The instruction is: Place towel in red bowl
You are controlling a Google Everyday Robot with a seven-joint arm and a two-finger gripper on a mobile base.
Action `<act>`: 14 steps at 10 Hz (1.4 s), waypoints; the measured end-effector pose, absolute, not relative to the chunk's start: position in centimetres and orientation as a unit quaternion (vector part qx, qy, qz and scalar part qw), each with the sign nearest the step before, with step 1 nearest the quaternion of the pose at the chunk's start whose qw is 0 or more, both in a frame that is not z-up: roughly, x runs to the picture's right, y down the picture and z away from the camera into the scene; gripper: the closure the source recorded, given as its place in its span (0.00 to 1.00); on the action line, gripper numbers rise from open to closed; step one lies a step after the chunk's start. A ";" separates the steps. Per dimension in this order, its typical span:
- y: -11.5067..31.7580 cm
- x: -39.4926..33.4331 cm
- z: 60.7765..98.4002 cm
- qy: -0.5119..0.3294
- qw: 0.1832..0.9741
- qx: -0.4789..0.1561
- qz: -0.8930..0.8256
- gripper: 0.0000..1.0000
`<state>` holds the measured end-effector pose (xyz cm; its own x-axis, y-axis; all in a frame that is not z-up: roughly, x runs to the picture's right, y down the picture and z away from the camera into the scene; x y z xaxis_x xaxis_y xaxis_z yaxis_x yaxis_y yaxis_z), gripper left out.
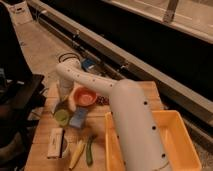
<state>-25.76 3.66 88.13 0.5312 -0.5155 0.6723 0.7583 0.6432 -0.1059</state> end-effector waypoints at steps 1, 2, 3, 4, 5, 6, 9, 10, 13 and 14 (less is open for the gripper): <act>2.2 -25.8 87.0 -0.306 0.859 -0.175 -0.372 1.00; 1.1 -25.8 86.1 -0.305 0.863 -0.156 -0.370 1.00; -0.2 -25.8 85.3 -0.302 0.870 -0.134 -0.366 1.00; -1.1 -25.3 84.9 -0.297 0.877 -0.119 -0.359 1.00; -1.8 -24.2 84.8 -0.287 0.885 -0.108 -0.351 1.00; -2.2 -22.6 84.6 -0.276 0.894 -0.103 -0.339 1.00; -2.0 -17.3 84.6 -0.249 0.914 -0.112 -0.301 1.00; -1.6 -15.2 84.5 -0.240 0.921 -0.118 -0.283 1.00; 1.0 -10.6 85.1 -0.220 0.934 -0.158 -0.234 1.00; 2.4 -9.8 86.1 -0.218 0.936 -0.179 -0.213 0.95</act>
<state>-9.76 2.42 86.14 0.8145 -0.3210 0.4832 0.4764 0.8454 -0.2414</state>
